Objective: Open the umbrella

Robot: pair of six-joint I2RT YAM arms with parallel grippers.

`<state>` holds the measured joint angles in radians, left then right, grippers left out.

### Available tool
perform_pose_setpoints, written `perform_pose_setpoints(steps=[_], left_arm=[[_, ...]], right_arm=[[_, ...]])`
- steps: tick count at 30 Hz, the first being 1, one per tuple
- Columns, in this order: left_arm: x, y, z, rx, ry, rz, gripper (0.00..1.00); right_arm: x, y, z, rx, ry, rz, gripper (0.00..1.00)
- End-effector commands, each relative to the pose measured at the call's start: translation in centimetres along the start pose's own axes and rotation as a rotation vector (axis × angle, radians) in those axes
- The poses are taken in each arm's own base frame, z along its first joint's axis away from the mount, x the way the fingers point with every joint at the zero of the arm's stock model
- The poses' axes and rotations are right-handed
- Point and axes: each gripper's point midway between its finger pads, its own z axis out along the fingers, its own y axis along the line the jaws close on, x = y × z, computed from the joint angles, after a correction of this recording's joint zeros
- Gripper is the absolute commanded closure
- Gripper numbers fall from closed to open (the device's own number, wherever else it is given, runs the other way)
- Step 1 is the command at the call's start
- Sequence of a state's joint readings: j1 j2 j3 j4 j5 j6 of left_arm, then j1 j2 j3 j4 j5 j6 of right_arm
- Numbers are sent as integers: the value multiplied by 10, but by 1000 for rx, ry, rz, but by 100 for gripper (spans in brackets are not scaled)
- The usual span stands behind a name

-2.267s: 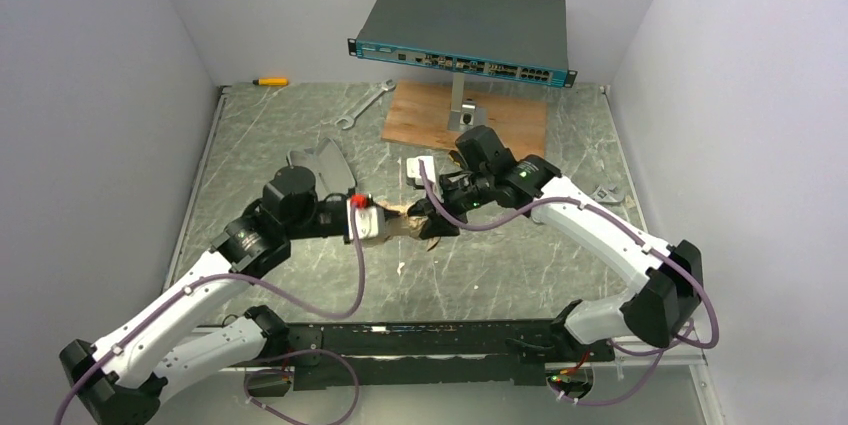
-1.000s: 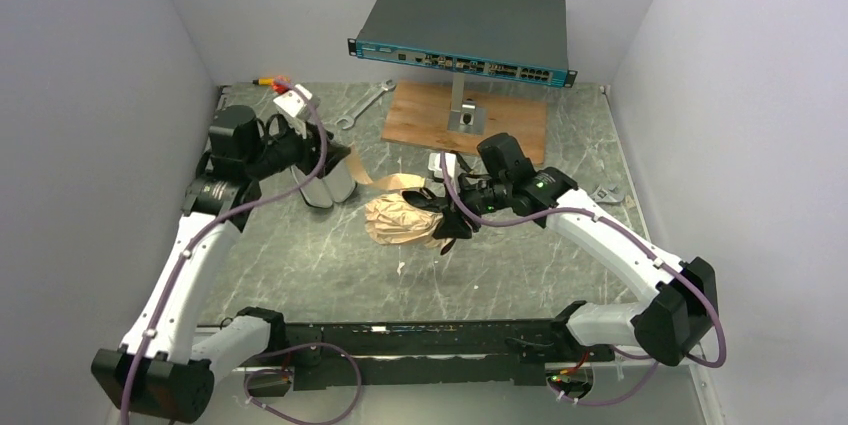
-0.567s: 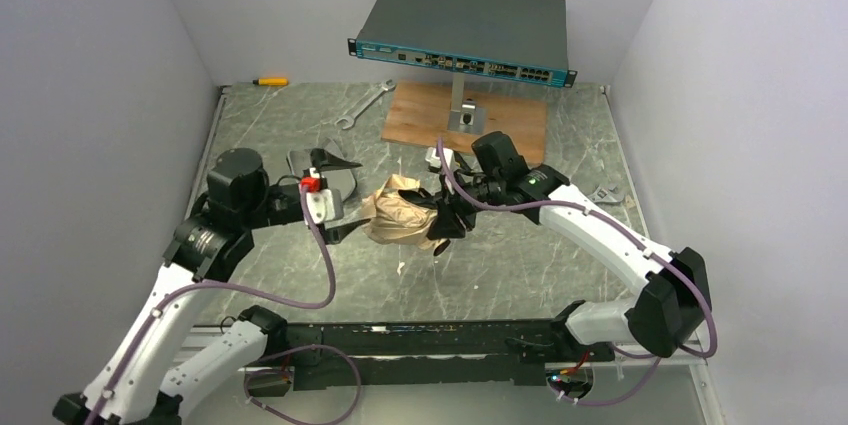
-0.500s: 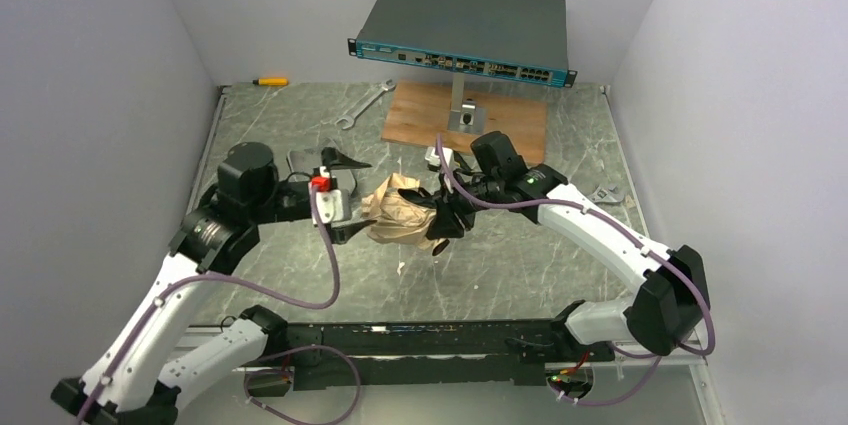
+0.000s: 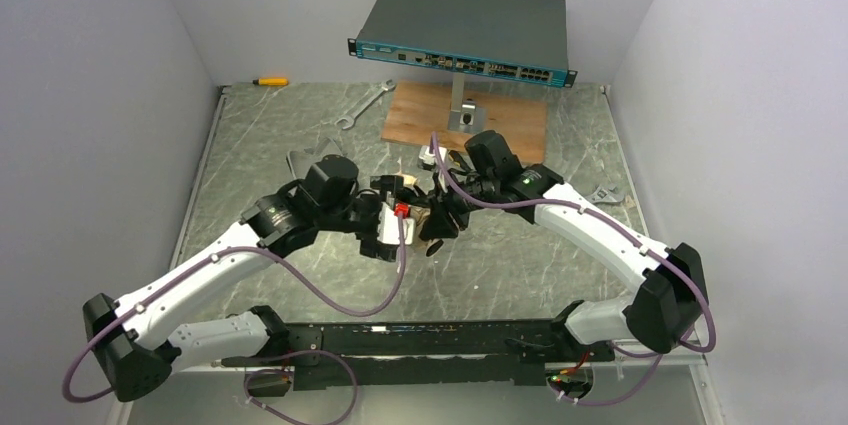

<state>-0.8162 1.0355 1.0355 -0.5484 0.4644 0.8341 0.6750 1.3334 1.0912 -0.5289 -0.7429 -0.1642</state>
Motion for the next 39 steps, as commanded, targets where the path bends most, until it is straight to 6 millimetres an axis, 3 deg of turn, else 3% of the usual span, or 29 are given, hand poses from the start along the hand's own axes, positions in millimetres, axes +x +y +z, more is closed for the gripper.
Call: perform_pose_setpoints(steps=[1, 7, 10, 11, 13, 15, 16, 17, 19, 20, 22, 25, 30, 32, 36, 39], left_arm=[[23, 13, 11, -69, 89, 31, 0], [62, -1, 24, -76, 200, 117, 0], [66, 0, 24, -104, 204, 110, 4], [63, 0, 24, -107, 189, 101, 12], [55, -2, 23, -104, 155, 64, 51], [47, -1, 21, -120, 126, -20, 82], [45, 0, 19, -129, 110, -64, 94], [43, 2, 17, -137, 89, -106, 100], [44, 4, 9, -161, 40, -199, 100], [43, 7, 3, -182, 1, -243, 100], [36, 15, -14, -221, -105, -308, 100], [20, 28, -39, -309, -242, -293, 100], [12, 50, -56, -440, -264, -196, 100], [8, 58, -59, -473, -273, -150, 100], [6, 70, -59, -496, -260, -109, 100], [2, 71, -59, -485, -270, -101, 100]], right_arm=[[-51, 22, -13, -61, -133, -137, 100], [-61, 32, -17, -110, -158, -171, 100], [-61, 34, -17, -129, -151, -181, 100], [-62, 34, -17, -129, -150, -185, 100], [-62, 34, -17, -134, -147, -187, 100], [-65, 34, -19, -126, -152, -176, 100], [-68, 33, -21, -113, -156, -169, 87], [-73, 32, -25, -102, -163, -161, 70], [-92, 28, -40, -62, -196, -136, 33], [-107, 25, -51, -36, -229, -120, 21], [-134, 23, -75, 0, -301, -79, 13], [-156, 24, -99, 19, -379, 7, 13], [-150, 32, -103, -33, -399, 97, 15], [-146, 30, -98, -49, -397, 124, 23], [-160, 37, -94, -110, -416, 86, 51], [-162, 45, -88, -140, -405, 32, 55]])
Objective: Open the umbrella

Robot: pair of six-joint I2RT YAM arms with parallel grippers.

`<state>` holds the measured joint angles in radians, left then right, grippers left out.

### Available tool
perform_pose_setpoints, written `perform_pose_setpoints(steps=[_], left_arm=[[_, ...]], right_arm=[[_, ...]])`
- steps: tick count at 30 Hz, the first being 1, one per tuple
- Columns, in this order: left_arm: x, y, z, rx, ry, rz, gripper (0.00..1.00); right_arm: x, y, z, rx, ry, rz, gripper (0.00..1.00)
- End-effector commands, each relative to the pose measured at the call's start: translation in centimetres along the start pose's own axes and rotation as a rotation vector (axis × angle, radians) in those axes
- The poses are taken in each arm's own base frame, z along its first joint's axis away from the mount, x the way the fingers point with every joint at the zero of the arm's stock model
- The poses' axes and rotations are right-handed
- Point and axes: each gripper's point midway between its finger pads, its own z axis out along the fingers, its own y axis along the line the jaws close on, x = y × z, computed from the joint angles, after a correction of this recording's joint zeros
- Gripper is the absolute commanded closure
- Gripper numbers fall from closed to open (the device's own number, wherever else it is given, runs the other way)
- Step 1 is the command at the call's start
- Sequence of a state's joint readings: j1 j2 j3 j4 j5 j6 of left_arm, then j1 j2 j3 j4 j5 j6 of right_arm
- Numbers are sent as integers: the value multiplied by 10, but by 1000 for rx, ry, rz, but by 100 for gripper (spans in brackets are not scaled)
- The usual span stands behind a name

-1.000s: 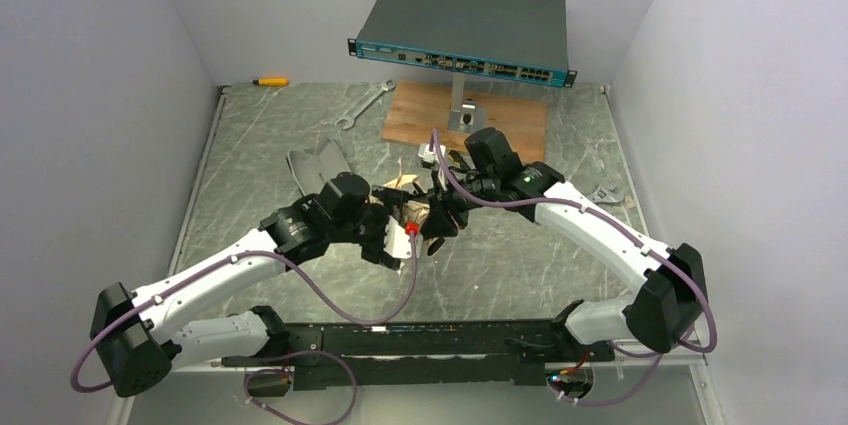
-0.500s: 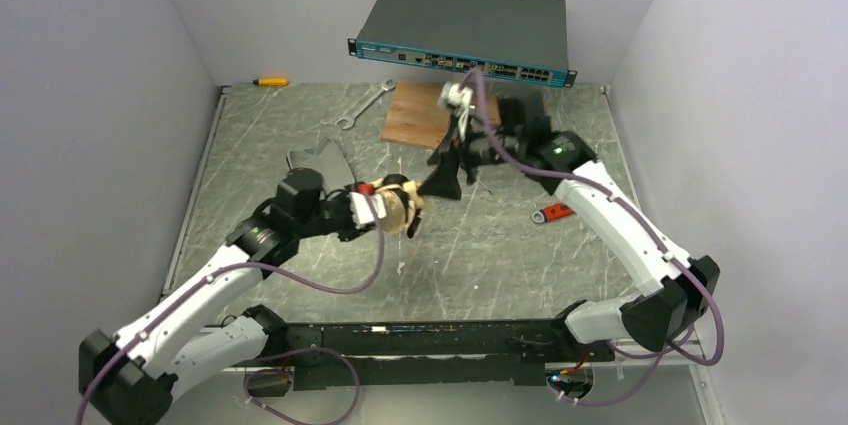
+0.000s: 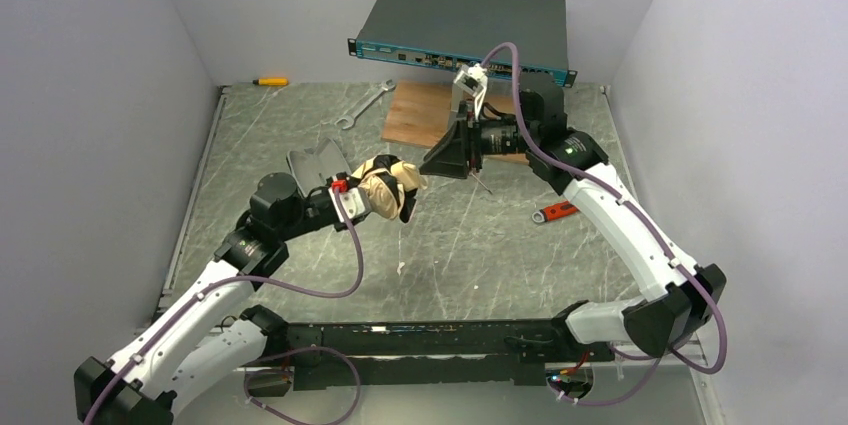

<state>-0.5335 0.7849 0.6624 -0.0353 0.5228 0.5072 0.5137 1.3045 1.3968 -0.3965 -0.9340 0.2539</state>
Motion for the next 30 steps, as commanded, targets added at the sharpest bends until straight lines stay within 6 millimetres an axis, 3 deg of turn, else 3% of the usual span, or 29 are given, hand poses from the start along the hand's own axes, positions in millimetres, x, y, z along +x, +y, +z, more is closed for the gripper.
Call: perform_pose_setpoints(steps=[1, 6, 9, 21, 30], left_arm=[[-51, 22, 0, -43, -146, 102, 100], [-56, 19, 2, -23, -158, 73, 100], [-59, 19, 1, -23, -172, 79, 100], [-65, 11, 0, 18, -188, 58, 100], [-70, 13, 6, 27, -194, 44, 100]], right_arm=[[-12, 25, 8, -104, -22, -89, 54], [0, 36, 18, -140, 18, -119, 48], [7, 31, 19, -116, 27, -123, 44], [5, 11, 13, 9, -15, -104, 45], [12, 17, 18, -47, 9, -129, 52]])
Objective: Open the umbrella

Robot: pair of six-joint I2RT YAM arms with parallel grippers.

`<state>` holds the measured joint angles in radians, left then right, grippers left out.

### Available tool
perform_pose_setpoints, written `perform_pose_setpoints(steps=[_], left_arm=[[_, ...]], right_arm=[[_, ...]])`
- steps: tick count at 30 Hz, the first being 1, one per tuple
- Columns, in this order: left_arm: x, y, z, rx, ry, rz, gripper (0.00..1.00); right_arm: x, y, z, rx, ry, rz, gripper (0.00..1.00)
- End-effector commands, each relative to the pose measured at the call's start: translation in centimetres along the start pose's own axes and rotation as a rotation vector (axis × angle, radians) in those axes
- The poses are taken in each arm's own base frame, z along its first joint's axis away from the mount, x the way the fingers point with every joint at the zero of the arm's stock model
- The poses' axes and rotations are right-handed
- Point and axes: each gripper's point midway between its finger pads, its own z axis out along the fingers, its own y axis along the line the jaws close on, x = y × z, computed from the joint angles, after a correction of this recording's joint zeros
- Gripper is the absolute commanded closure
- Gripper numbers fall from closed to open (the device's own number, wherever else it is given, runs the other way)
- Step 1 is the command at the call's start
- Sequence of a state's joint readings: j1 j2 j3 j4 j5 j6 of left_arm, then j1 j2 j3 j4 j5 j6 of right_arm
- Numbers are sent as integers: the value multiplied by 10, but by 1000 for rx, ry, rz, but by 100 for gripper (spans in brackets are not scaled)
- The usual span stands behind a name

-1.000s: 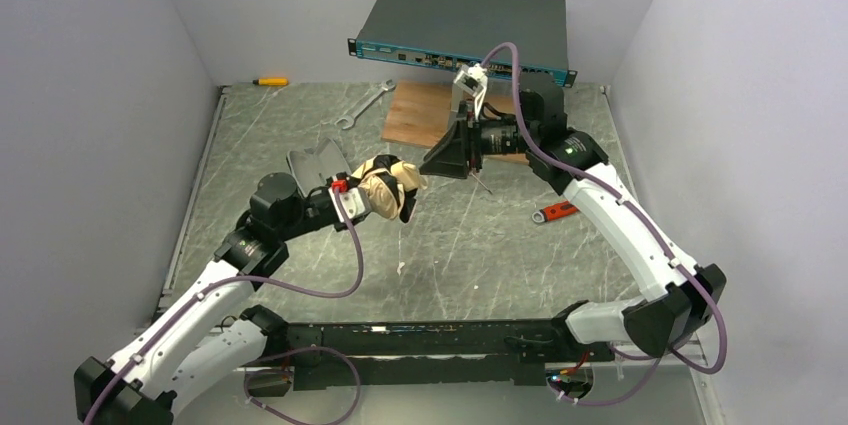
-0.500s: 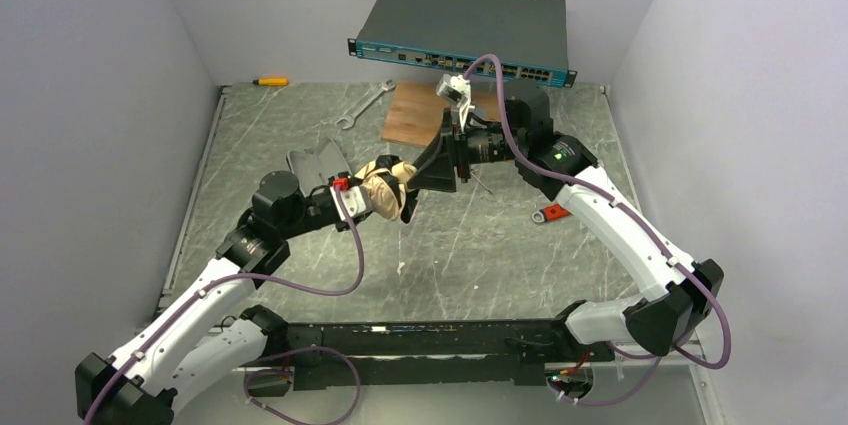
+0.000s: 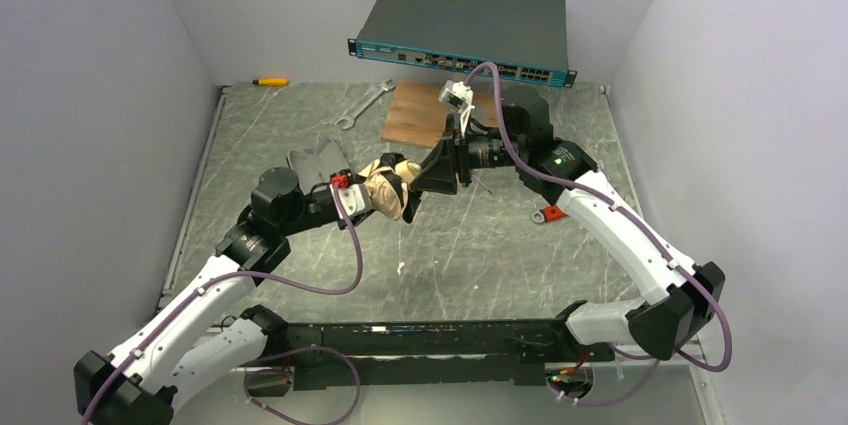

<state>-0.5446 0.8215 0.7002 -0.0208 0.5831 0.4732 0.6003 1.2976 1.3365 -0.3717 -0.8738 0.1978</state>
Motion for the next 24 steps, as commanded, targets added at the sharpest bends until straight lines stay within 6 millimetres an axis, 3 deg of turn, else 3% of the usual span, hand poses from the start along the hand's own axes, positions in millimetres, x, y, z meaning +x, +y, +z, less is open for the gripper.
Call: perform_pose_setpoints(steps=[1, 5, 6, 8, 9, 11, 14, 20, 24], left_arm=[[-55, 16, 2, -23, -143, 72, 100], [-50, 13, 9, -9, -113, 81, 100], [-49, 12, 10, -6, -109, 79, 100], [-46, 12, 10, -9, -96, 64, 100], [-42, 12, 9, -16, -81, 48, 100], [-31, 9, 5, -12, -59, 34, 100], [0, -1, -7, 15, -1, 11, 100], [68, -24, -33, 63, 137, 25, 100], [85, -31, -38, 71, 166, 51, 100]], right_arm=[[-13, 13, 0, -41, -33, -82, 52], [-12, 16, 6, -58, -19, -99, 54], [-11, 15, 6, -54, -15, -107, 61], [-10, 14, 6, -52, -6, -119, 90], [-11, 12, 4, -39, -7, -128, 100], [-14, 6, -4, -7, -12, -140, 100], [-23, -8, -27, 30, -30, -143, 100], [-41, -10, -65, 68, -65, -204, 100], [-40, -9, -68, 72, -69, -196, 100]])
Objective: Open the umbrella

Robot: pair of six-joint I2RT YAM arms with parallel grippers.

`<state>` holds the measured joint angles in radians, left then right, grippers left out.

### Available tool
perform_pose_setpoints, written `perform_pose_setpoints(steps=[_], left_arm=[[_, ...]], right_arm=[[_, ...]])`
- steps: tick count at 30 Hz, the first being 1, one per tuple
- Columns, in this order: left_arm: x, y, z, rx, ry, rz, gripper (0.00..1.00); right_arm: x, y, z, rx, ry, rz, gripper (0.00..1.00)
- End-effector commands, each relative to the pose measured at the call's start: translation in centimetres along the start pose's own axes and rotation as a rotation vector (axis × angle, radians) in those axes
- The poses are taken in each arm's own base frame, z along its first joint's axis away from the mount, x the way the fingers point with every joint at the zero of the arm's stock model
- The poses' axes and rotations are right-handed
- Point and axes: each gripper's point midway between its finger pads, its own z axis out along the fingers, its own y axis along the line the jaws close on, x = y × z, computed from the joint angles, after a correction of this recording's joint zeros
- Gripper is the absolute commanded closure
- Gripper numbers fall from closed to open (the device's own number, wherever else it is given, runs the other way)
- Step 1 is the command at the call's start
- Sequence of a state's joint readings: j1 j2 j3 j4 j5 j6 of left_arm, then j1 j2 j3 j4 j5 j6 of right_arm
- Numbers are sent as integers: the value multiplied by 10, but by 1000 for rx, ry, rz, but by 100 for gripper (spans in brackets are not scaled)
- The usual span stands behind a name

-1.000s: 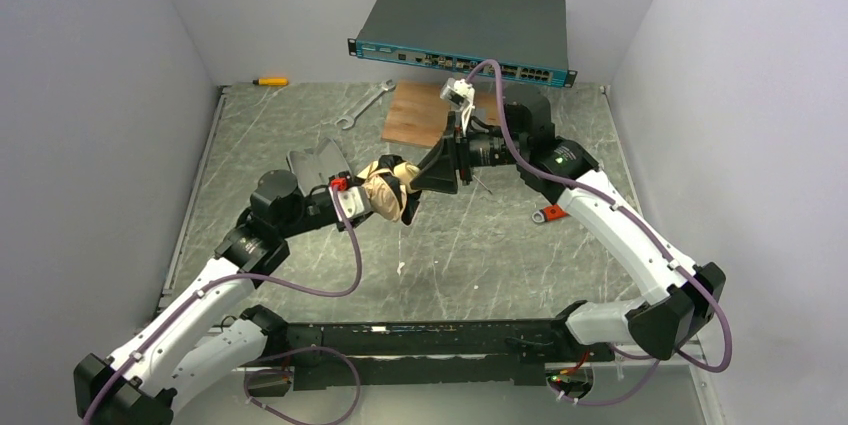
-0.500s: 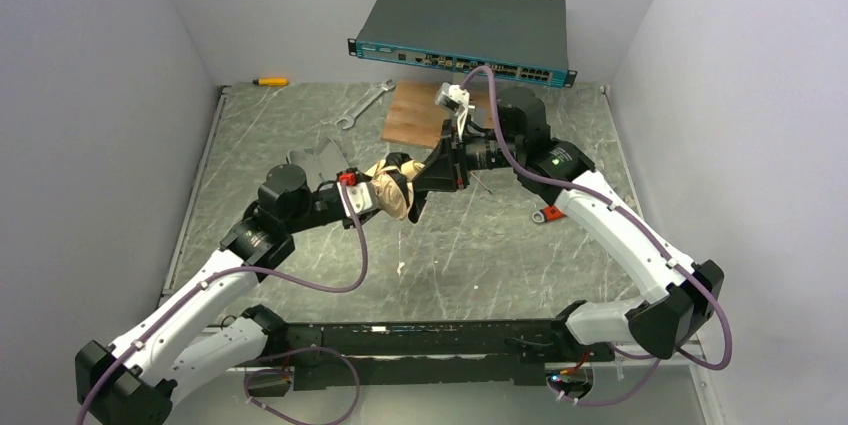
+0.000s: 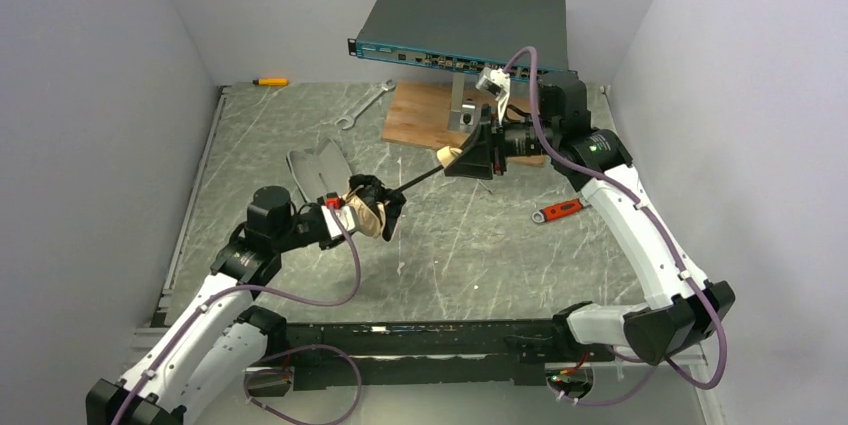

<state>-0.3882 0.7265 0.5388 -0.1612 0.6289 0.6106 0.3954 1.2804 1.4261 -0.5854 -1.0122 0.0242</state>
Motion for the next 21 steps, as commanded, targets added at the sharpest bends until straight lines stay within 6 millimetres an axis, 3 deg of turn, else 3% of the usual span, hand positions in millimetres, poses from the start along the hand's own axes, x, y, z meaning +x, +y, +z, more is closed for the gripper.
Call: perform_pose_setpoints(steps=[1, 5, 6, 8, 10, 14, 21], left_arm=[[0, -17, -3, 82, -25, 74, 100], [-27, -5, 0, 77, -79, 27, 100], [-33, 1, 1, 61, -89, -1, 100], [-45, 12, 3, 30, -107, -73, 100], [-59, 21, 4, 1, -137, -148, 100], [-76, 30, 6, -14, -179, -273, 100], [-79, 23, 13, 61, -162, -369, 100]], right_arm=[[-25, 8, -13, 25, -63, -142, 100], [-18, 2, -10, 33, -53, -105, 100], [-22, -1, -9, 55, -67, -67, 93], [-34, -15, -13, 139, -114, -12, 36], [-51, -31, -23, 245, -190, 21, 1], [-73, -53, -52, 375, -340, 91, 0], [-62, -60, -79, 503, -384, 108, 0]])
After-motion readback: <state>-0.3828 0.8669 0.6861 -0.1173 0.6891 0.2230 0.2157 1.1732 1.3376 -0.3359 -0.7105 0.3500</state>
